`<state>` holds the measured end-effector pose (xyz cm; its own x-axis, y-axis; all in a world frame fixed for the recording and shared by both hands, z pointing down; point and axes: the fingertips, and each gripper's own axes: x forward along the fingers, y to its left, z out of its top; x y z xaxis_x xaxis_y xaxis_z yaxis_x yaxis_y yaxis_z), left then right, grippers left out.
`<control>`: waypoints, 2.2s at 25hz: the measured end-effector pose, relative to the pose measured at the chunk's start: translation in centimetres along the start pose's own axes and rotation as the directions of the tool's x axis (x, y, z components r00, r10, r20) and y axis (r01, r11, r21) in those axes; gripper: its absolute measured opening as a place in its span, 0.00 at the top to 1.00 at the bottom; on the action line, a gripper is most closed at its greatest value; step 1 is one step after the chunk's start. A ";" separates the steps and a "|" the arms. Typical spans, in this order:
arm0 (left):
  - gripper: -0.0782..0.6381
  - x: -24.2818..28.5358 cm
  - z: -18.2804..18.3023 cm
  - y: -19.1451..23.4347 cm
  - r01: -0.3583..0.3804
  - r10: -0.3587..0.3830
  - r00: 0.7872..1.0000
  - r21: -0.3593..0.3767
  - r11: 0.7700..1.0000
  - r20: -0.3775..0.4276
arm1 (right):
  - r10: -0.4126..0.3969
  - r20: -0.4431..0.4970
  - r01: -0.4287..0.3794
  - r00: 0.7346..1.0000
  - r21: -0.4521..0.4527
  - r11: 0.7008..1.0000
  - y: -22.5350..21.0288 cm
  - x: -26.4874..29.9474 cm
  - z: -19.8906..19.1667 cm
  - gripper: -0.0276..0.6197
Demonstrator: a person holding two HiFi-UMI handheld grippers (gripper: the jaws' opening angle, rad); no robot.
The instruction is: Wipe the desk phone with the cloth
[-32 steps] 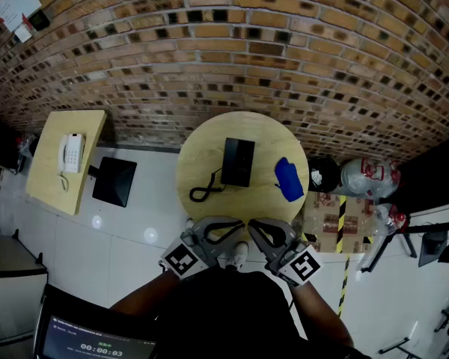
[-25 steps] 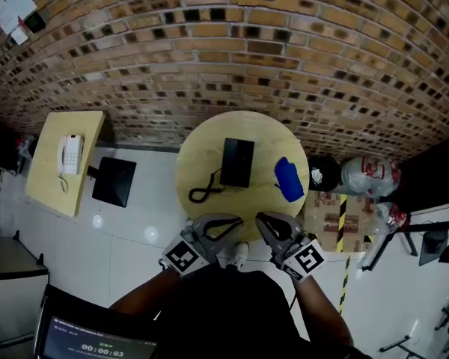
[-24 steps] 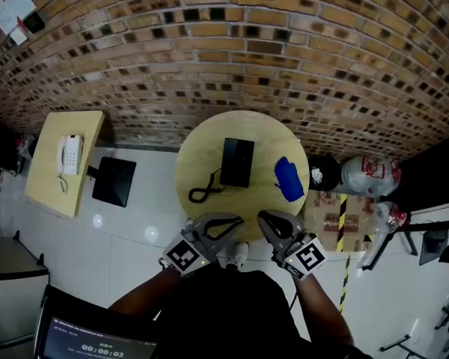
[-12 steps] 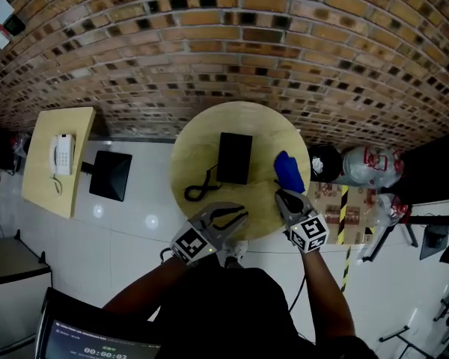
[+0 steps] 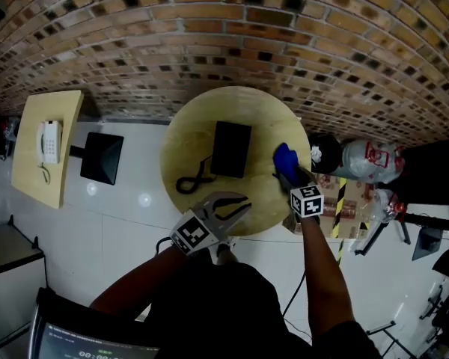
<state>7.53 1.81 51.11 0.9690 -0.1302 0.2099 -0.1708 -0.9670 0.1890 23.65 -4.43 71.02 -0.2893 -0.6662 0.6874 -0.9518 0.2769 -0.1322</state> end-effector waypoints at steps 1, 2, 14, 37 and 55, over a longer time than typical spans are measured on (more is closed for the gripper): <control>0.84 0.0 -0.2 0.1 -0.002 0.002 1.000 -0.006 1.000 -0.001 | -0.002 -0.031 0.003 1.000 0.006 1.000 -0.5 0.7 -0.6 0.61; 0.84 0.0 -0.3 0.2 -0.003 0.003 1.000 -0.011 1.000 -0.001 | -0.003 -0.061 0.004 0.998 0.007 1.000 -0.8 1.4 -1.2 0.61; 0.84 -2.2 -0.7 1.6 -0.047 0.048 0.999 -0.053 0.998 0.013 | -0.058 -0.214 0.070 0.975 0.051 0.996 -3.2 5.3 -4.5 0.56; 0.87 -6.6 -0.5 4.4 -0.137 0.140 0.990 -0.077 0.988 0.034 | 0.202 0.075 -0.181 0.977 -0.228 0.957 7.6 9.5 15.6 0.81; 0.88 -9.6 -1.3 5.6 -0.164 0.168 0.985 -0.091 0.982 0.031 | 0.278 -0.151 -0.313 0.949 -0.326 0.892 17.0 9.5 2.8 0.81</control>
<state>-2.93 -2.10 51.45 0.9318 -0.2971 0.2086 -0.3430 -0.9086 0.2383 4.48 -7.99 73.34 -0.5236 -0.4503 0.7232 -0.7249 0.6815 -0.1005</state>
